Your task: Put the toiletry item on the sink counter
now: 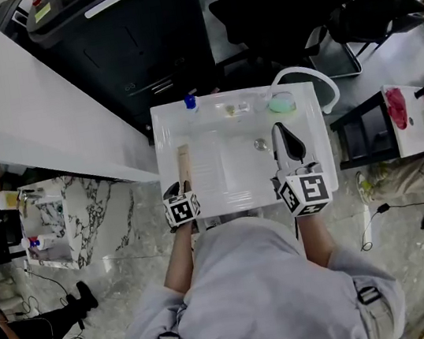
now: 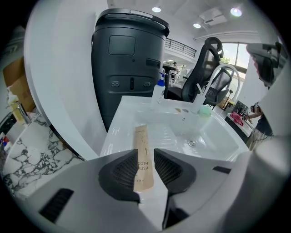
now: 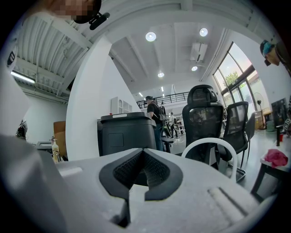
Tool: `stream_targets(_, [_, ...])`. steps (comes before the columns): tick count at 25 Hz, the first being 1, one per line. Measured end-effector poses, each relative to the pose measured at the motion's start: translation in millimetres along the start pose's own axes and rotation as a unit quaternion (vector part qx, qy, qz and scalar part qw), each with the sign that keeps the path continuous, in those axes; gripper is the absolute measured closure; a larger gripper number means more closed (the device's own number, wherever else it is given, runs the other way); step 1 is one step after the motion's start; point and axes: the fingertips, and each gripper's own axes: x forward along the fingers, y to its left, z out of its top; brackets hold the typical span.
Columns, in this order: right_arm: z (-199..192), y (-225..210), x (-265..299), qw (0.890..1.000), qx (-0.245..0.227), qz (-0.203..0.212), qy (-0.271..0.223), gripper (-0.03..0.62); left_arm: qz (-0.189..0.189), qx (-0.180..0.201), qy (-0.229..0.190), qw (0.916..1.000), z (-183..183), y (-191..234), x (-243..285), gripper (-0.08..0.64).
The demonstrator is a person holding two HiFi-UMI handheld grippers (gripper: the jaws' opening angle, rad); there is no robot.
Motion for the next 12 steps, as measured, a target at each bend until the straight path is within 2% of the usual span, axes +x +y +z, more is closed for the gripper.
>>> stream_targets(12, [0.4,2.3,4.5,1.0,0.001,0.007,-0.001,0.588,-0.002,0.007,-0.041,0.9991,29.0,-6.3,-12.8,0.495])
